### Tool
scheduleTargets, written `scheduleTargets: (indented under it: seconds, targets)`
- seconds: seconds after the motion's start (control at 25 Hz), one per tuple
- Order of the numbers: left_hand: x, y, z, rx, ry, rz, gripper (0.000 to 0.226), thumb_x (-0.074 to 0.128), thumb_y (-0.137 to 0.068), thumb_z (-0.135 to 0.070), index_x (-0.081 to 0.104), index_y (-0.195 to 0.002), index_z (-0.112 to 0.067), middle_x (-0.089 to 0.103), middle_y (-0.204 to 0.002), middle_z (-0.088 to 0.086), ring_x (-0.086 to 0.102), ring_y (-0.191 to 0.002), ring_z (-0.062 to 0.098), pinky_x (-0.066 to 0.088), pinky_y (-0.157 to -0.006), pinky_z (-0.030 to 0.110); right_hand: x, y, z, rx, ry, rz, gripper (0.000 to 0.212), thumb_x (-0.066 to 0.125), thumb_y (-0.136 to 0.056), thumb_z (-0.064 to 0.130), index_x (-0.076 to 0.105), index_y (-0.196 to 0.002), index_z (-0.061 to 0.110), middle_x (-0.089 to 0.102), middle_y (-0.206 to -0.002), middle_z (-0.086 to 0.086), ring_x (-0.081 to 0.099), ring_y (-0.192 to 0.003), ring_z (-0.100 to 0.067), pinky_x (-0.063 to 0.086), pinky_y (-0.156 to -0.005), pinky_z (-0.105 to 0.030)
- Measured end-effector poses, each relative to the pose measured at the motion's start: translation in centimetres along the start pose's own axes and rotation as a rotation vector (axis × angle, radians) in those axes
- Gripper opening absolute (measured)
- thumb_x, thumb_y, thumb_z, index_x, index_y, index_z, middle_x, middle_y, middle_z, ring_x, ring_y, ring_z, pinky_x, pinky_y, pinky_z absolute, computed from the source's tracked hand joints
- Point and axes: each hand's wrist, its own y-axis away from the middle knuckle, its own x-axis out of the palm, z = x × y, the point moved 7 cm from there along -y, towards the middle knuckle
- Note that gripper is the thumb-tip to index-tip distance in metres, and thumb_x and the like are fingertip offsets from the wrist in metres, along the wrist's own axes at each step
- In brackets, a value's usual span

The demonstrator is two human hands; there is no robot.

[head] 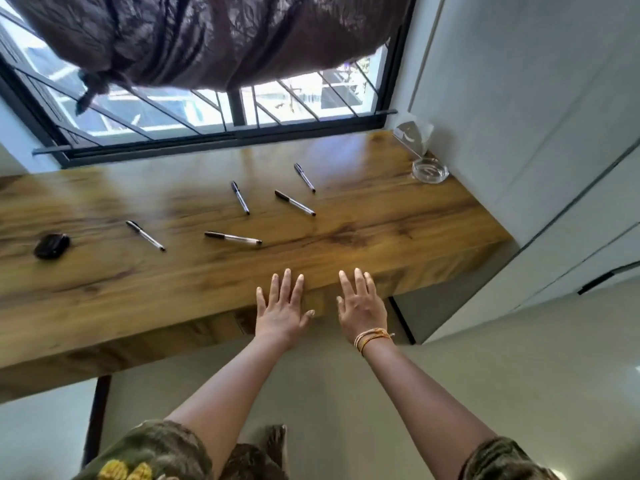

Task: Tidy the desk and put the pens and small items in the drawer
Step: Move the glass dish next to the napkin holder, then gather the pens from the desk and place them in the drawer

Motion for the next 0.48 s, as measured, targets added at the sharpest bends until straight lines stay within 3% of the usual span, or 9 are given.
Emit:
scheduleTargets:
  seconds: [0.08, 0.16, 0.24, 0.32, 0.4, 0.48]
  targets:
    - [1.0, 0.7, -0.5, -0.015, -0.028, 0.020, 0.078, 0.027, -0.095, -0.060, -0.023, -0.148, -0.033, -0.036, -0.154, -0.005, -0.032, -0.142, 0.022, -0.018, -0.114, 0.052, 0.8, 1.5, -0.3, 0.007, -0.025, 0.032, 0.062, 0.041, -0.097, 0.035, 0.015, -0.153, 0.027, 0.010, -0.161, -0.010, 0.056, -0.115, -0.031, 0.052, -0.087, -0.040]
    - [0.8, 1.3, -0.7, -0.027, -0.064, 0.019, 0.081, 0.032, -0.094, -0.059, -0.023, -0.147, -0.034, -0.034, -0.155, -0.005, -0.029, -0.144, 0.022, -0.014, -0.116, 0.053, 0.7, 1.4, -0.2, 0.001, 0.004, 0.066, 0.064, 0.042, -0.097, 0.035, 0.012, -0.153, 0.026, 0.007, -0.162, -0.010, 0.060, -0.106, -0.031, 0.053, -0.083, -0.040]
    - [0.3, 1.7, -0.8, -0.031, -0.064, 0.047, 0.080, 0.034, -0.094, -0.055, -0.021, -0.148, -0.034, -0.030, -0.157, -0.005, -0.024, -0.146, 0.021, -0.009, -0.118, 0.053, -0.1, 1.0, -0.1, -0.001, -0.035, 0.080, 0.060, 0.044, -0.097, 0.035, 0.021, -0.151, 0.024, 0.014, -0.161, -0.010, 0.060, -0.109, -0.031, 0.053, -0.086, -0.040]
    - [-0.1, 1.9, -0.8, -0.026, -0.034, 0.060, 0.078, 0.035, -0.095, -0.053, -0.019, -0.149, -0.034, -0.028, -0.157, -0.005, -0.022, -0.146, 0.021, -0.007, -0.118, 0.053, -0.9, 1.1, -0.5, 0.056, -0.249, 0.002, 0.049, 0.047, -0.095, 0.027, 0.041, -0.142, 0.018, 0.032, -0.154, -0.008, 0.058, -0.117, -0.028, 0.052, -0.090, -0.039]
    - [0.2, 2.1, -0.7, -0.007, -0.068, 0.050, 0.082, 0.036, -0.095, -0.054, -0.022, -0.148, -0.033, -0.031, -0.156, -0.003, -0.025, -0.145, 0.023, -0.008, -0.117, 0.055, 0.7, 1.5, -2.9, 0.347, -0.570, -0.092, 0.036, 0.048, -0.093, 0.019, 0.055, -0.127, 0.009, 0.056, -0.135, -0.010, 0.059, -0.115, -0.028, 0.048, -0.090, -0.035]
    - [1.2, 2.1, -0.3, 0.013, -0.149, 0.014, 0.089, 0.039, -0.093, -0.055, -0.028, -0.146, -0.030, -0.038, -0.153, 0.000, -0.031, -0.143, 0.026, -0.010, -0.116, 0.056, 5.5, 2.9, -4.4, 0.858, -1.021, -0.007, 0.025, 0.047, -0.093, 0.021, 0.059, -0.110, 0.007, 0.067, -0.114, -0.012, 0.064, -0.099, -0.033, 0.048, -0.088, -0.038]
